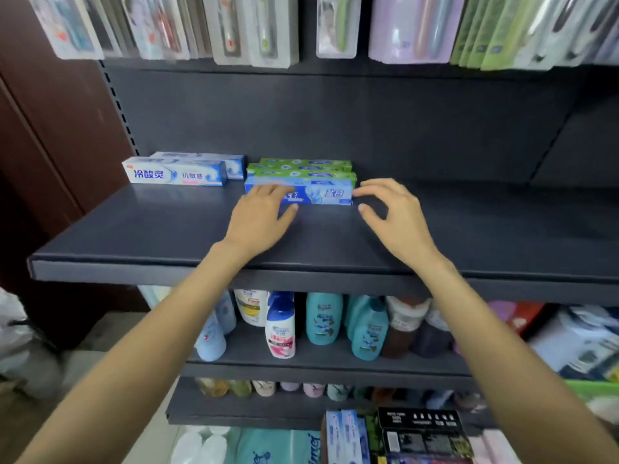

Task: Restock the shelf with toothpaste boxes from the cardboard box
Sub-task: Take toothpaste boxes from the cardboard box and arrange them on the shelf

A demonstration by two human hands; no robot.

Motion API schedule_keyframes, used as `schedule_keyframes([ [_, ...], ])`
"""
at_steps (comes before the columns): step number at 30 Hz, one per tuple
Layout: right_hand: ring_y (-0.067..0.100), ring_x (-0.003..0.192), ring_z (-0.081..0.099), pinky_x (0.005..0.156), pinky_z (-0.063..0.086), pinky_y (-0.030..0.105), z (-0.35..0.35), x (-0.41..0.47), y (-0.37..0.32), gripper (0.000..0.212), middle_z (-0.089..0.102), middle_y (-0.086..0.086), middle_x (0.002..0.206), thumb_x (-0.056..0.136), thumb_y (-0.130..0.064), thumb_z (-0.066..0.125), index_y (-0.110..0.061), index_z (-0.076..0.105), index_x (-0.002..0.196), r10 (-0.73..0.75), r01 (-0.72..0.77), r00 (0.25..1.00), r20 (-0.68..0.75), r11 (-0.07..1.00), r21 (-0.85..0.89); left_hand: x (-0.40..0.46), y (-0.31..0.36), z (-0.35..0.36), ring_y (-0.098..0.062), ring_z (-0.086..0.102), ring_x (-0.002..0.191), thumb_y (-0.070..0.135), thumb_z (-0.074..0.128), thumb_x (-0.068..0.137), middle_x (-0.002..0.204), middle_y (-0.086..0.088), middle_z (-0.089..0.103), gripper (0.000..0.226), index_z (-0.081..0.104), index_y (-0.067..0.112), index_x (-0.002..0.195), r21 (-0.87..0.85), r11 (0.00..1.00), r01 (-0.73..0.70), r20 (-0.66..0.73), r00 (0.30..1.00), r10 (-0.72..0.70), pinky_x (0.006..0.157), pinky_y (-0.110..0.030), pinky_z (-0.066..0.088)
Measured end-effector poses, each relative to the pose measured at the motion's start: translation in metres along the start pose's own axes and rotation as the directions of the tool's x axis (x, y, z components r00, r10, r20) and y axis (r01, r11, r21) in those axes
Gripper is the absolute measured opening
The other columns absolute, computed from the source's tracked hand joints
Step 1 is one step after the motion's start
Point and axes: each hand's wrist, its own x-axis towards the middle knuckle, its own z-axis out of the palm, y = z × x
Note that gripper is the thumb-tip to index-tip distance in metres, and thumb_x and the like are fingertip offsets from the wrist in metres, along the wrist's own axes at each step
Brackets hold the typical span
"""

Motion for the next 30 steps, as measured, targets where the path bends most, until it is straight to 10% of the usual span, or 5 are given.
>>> schedule_keyframes([
  [6, 0.007, 0.082, 0.067, 0.074, 0.05, 0.016, -0.037, -0.145, -0.023, 0.016, 0.071, -0.007, 0.09, 0.091, -0.01, 0.059, -0.016, 0.069, 0.103, 0.228, -0.286, 0.949, 0.218, 0.914, 0.29, -0.101, 0.057, -0.005, -0.009, 0.055, 0.105, 0.035, 0.043, 0.093, 0.109, 0.008, 0.067, 0.037, 0.058, 0.019, 0.122, -0.397, 0.882, -0.255, 0.069, 0.95, 0.305, 0.099, -0.024, 0.036],
  [12, -0.001, 0.075, 0.064, 0.071, 0.049, 0.015, -0.002, -0.276, 0.024, 0.015, 0.069, -0.011, 0.081, 0.088, -0.007, 0.063, -0.015, 0.069, 0.099, 0.455, -0.58, 0.728, 0.513, 0.808, 0.106, -0.203, 0.076, 0.058, -0.01, 0.061, 0.085, 0.025, 0.052, 0.092, 0.085, 0.006, 0.07, 0.022, 0.07, 0.019, 0.103, -0.385, 0.838, -0.387, 0.139, 0.873, 0.467, 0.1, -0.037, 0.041],
  [16, 0.011, 0.085, 0.063, 0.077, 0.048, 0.021, 0.033, -0.348, 0.049, 0.028, 0.067, 0.002, 0.104, 0.089, -0.013, 0.062, -0.013, 0.061, 0.118, 0.572, -0.682, 0.487, 0.66, 0.721, -0.122, -0.263, 0.081, 0.115, -0.014, 0.064, 0.09, 0.037, 0.046, 0.089, 0.098, 0.012, 0.069, 0.035, 0.061, 0.023, 0.117, -0.421, 0.905, 0.057, 0.518, 0.834, 0.188, 0.08, -0.036, 0.052],
  [21, 0.026, 0.117, 0.051, 0.091, 0.041, 0.03, 0.081, -0.399, 0.048, 0.059, 0.046, 0.013, 0.135, 0.09, -0.024, 0.062, -0.014, 0.035, 0.141, 0.642, -0.728, 0.23, 0.731, 0.613, -0.309, -0.331, 0.071, 0.192, -0.023, 0.058, 0.112, 0.033, 0.062, 0.088, 0.129, -0.004, 0.057, 0.052, 0.044, 0.019, 0.135, -0.049, 0.757, 0.652, 0.875, 0.394, -0.282, 0.093, -0.03, 0.044],
  [30, 0.035, 0.135, 0.031, 0.108, 0.034, 0.043, 0.149, -0.418, 0.034, 0.116, 0.016, 0.019, 0.15, 0.075, -0.038, 0.076, -0.023, -0.012, 0.149, 0.708, -0.753, 0.072, 0.703, 0.501, -0.427, -0.359, 0.091, 0.224, -0.03, 0.055, 0.113, 0.022, 0.041, 0.097, 0.127, -0.014, 0.057, 0.033, 0.052, 0.01, 0.126, -0.017, 0.302, 0.953, 0.936, 0.121, -0.33, 0.092, -0.036, 0.042],
])
